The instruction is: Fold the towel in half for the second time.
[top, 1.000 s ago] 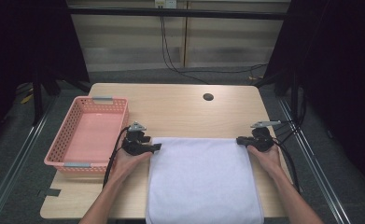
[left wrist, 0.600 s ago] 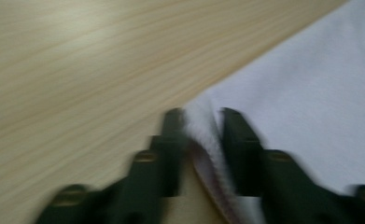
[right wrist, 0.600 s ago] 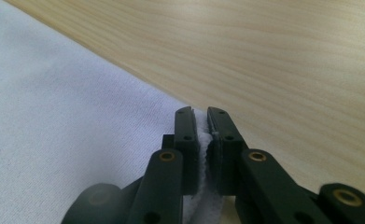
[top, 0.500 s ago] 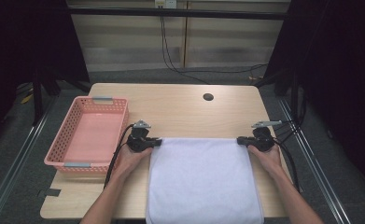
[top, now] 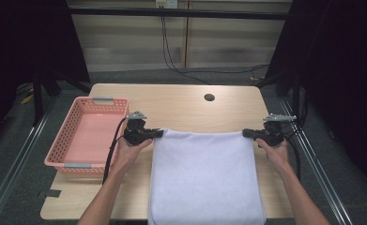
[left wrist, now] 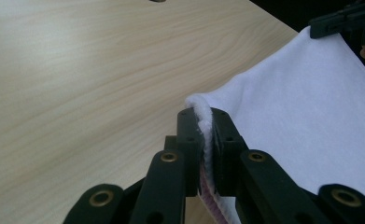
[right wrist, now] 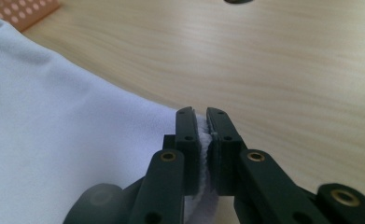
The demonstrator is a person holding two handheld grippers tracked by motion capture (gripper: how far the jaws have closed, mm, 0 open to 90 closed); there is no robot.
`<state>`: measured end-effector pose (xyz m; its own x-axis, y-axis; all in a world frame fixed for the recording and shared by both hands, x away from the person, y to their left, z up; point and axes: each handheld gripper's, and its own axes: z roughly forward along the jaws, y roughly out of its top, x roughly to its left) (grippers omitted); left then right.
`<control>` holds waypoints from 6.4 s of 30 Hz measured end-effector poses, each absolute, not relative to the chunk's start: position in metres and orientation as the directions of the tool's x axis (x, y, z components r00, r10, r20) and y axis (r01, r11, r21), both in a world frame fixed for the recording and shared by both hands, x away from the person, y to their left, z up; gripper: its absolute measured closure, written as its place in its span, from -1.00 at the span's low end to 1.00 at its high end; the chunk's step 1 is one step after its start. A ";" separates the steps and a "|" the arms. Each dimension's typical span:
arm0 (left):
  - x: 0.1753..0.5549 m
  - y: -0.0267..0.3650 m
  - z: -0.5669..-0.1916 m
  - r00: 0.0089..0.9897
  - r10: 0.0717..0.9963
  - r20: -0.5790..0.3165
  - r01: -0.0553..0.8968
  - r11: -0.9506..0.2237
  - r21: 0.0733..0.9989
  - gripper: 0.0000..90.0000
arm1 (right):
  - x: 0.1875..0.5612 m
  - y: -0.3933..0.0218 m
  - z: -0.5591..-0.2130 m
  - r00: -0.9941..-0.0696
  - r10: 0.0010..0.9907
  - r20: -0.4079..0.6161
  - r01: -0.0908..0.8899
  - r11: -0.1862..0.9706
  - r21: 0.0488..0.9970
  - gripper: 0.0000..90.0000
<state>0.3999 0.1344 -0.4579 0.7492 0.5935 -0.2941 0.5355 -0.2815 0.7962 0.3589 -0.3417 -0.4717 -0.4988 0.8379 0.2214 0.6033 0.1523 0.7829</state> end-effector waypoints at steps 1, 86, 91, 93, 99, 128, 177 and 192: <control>0.402 0.135 -0.455 0.748 0.594 -0.295 0.535 -0.278 0.798 0.87 | 0.360 -0.343 -0.469 -0.500 0.836 0.224 0.599 0.147 0.787 0.86; 0.294 0.148 -0.490 0.822 0.507 -0.259 0.518 -0.478 0.709 0.40 | 0.232 -0.336 -0.487 -0.507 0.848 0.155 0.674 0.278 0.685 0.01; 0.302 0.138 -0.496 0.811 0.524 -0.262 0.529 -0.464 0.711 0.31 | 0.240 -0.332 -0.495 -0.511 0.848 0.141 0.689 0.307 0.656 0.27; 0.303 0.131 -0.497 0.810 0.533 -0.245 0.521 -0.463 0.717 0.25 | 0.242 -0.334 -0.495 -0.511 0.847 0.144 0.691 0.305 0.656 0.43; 0.312 0.111 -0.499 0.818 0.521 -0.242 0.510 -0.465 0.723 0.21 | 0.251 -0.355 -0.496 -0.461 0.873 0.160 0.705 0.250 0.664 0.57; 0.326 0.110 -0.497 0.813 0.536 -0.229 0.521 -0.493 0.697 0.46 | 0.209 -0.229 -0.468 -0.743 0.656 0.133 0.490 0.398 0.775 -0.08; 0.359 0.118 -0.501 0.746 0.619 -0.245 0.565 -0.395 0.724 -0.18 | 0.244 -0.087 -0.493 -0.887 0.434 0.159 0.404 0.559 0.724 0.75; 0.358 0.102 -0.504 0.805 0.530 -0.266 0.537 -0.461 0.706 0.30 | 0.241 -0.088 -0.490 -0.885 0.421 0.196 0.419 0.542 0.728 0.75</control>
